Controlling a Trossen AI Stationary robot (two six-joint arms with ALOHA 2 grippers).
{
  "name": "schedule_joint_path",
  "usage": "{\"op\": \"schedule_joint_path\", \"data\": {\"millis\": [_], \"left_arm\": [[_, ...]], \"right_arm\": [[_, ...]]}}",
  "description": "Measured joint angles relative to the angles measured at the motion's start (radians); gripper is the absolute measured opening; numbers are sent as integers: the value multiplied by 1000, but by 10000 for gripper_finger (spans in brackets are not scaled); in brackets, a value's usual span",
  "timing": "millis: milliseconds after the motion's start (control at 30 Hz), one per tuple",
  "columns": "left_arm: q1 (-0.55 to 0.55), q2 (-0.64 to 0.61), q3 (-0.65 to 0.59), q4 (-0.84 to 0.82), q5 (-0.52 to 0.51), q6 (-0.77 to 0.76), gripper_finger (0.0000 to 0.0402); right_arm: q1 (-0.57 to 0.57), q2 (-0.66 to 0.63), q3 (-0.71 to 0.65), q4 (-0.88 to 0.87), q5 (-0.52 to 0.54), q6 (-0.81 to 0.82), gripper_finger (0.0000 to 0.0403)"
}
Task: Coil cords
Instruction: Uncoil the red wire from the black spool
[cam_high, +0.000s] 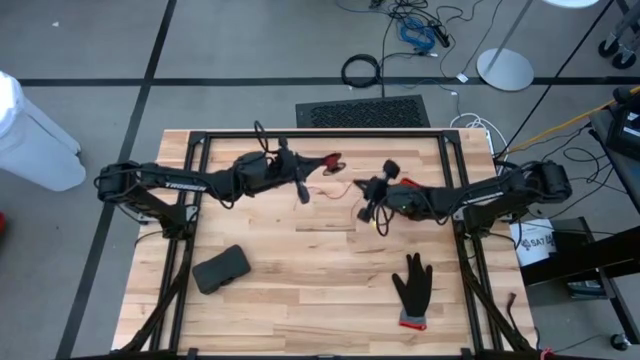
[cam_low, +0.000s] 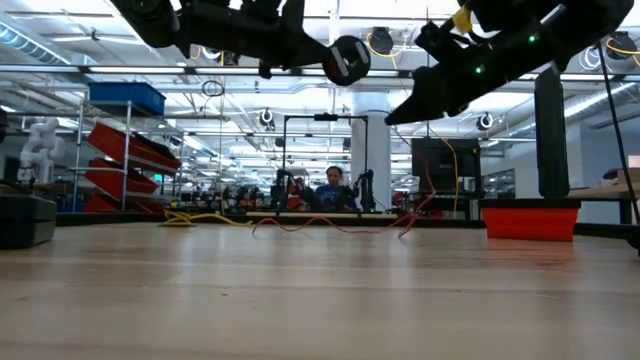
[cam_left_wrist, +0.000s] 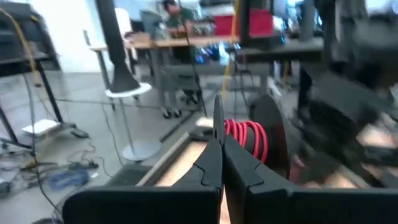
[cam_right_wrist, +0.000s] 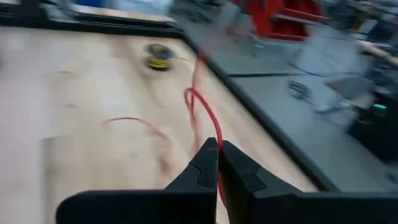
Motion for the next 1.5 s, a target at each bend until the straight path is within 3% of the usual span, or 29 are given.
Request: {"op": "schedule_joint_path", "data": {"millis": [167,267,433,667,833,967,1500], "left_arm": [[-1,-49,0,-157,-4,60,0],[-4,-73,0,-180,-3,84,0],[-10,-95,0,-178,1,109,0],[-8,-95,0,-199,-2,111,0],[-8,-95,0,-211,-4,104,0],[-13,-95,0,-200,8,98,0],[-38,-95,0,-205,66,74,0]], "right_arm": [[-32,-79,0,-172,148,-14,0],[-55,-137,0,-292,142,19,0],[-81,-211,0,-490,-39,124,16],[-41,-262,0,-526,-260,170,110],[-5,-274,0,-377,-277,157,181],[0,-230,0,-187,-276,82,204],[-51,122,0,374,-219,-191,169]]}}
